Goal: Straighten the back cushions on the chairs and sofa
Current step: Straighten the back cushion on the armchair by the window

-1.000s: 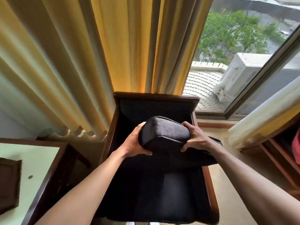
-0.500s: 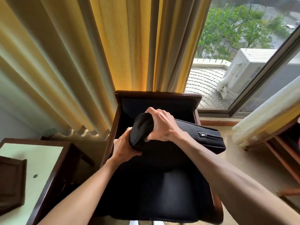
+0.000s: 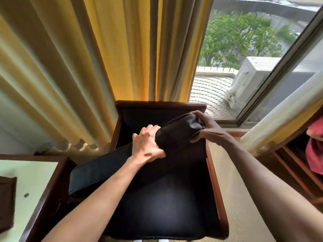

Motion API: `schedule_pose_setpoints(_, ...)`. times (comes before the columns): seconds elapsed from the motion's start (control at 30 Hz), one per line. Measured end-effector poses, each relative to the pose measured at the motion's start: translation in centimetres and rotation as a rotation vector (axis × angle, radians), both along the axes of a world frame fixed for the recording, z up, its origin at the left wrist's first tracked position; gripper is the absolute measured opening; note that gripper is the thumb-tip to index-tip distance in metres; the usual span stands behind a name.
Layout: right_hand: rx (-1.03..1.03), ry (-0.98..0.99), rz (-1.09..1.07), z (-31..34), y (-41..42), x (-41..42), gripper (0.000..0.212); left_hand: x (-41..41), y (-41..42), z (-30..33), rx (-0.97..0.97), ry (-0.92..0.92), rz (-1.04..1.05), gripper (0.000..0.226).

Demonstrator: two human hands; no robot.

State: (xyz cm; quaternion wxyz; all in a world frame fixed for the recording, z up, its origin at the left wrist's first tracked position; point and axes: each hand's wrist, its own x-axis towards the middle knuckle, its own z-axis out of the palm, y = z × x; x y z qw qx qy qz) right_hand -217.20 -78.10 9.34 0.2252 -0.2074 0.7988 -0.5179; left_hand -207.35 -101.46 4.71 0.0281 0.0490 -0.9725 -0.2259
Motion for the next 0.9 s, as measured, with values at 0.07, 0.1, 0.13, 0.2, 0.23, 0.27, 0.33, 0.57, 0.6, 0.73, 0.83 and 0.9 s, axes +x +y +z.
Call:
schedule_pose_setpoints(0.07,0.066,-0.052,0.002,-3.9,0.7,0.6,0.075,0.8,0.2,-3.0,-0.098,-0.117,-0.042,0.096)
schedule_pose_setpoints(0.1,0.11,-0.065,-0.014,-5.8,1.0,1.0,0.073,1.4,0.3,-4.5,-0.125,-0.16,-0.068,0.099)
schedule_pose_setpoints(0.13,0.15,-0.077,-0.03,-7.6,1.5,1.3,0.071,2.2,0.2,-5.9,-0.138,-0.195,-0.09,0.1)
schedule_pose_setpoints(0.2,0.275,-0.079,-0.078,-10.6,3.1,1.8,0.07,4.3,-0.4,-8.7,-0.155,-0.274,-0.101,0.099)
schedule_pose_setpoints(0.23,0.339,-0.068,-0.11,-11.9,4.1,2.0,0.071,5.7,-1.0,-10.1,-0.175,-0.308,-0.092,0.101)
schedule_pose_setpoints(0.27,0.392,-0.047,-0.143,-12.9,5.1,2.3,0.072,7.0,-1.9,-11.5,-0.209,-0.331,-0.079,0.105)
schedule_pose_setpoints(0.33,0.52,0.03,-0.185,-14.7,6.5,2.8,0.083,8.8,-3.8,-13.7,-0.281,-0.338,-0.054,0.113)
schedule_pose_setpoints(0.57,1.07,0.42,0.136,-18.3,-1.5,6.8,0.122,7.3,-5.0,-14.0,-0.305,-0.365,-0.091,0.114)
schedule_pose_setpoints(0.6,1.07,0.483,0.175,-18.6,-2.5,6.8,0.122,7.3,-5.3,-14.1,-0.32,-0.374,-0.096,0.116)
schedule_pose_setpoints(0.73,1.098,0.614,0.255,-19.1,-3.6,6.0,0.104,7.3,-6.6,-14.5,-0.367,-0.415,-0.085,0.116)
schedule_pose_setpoints(0.83,1.074,0.647,0.295,-19.2,-4.1,4.2,0.085,5.0,-7.5,-14.1,-0.361,-0.372,-0.127,0.097)
schedule_pose_setpoints(0.9,1.046,0.568,0.244,-18.5,-4.4,2.6,0.074,2.9,-8.3,-13.5,-0.375,-0.34,-0.16,0.092)
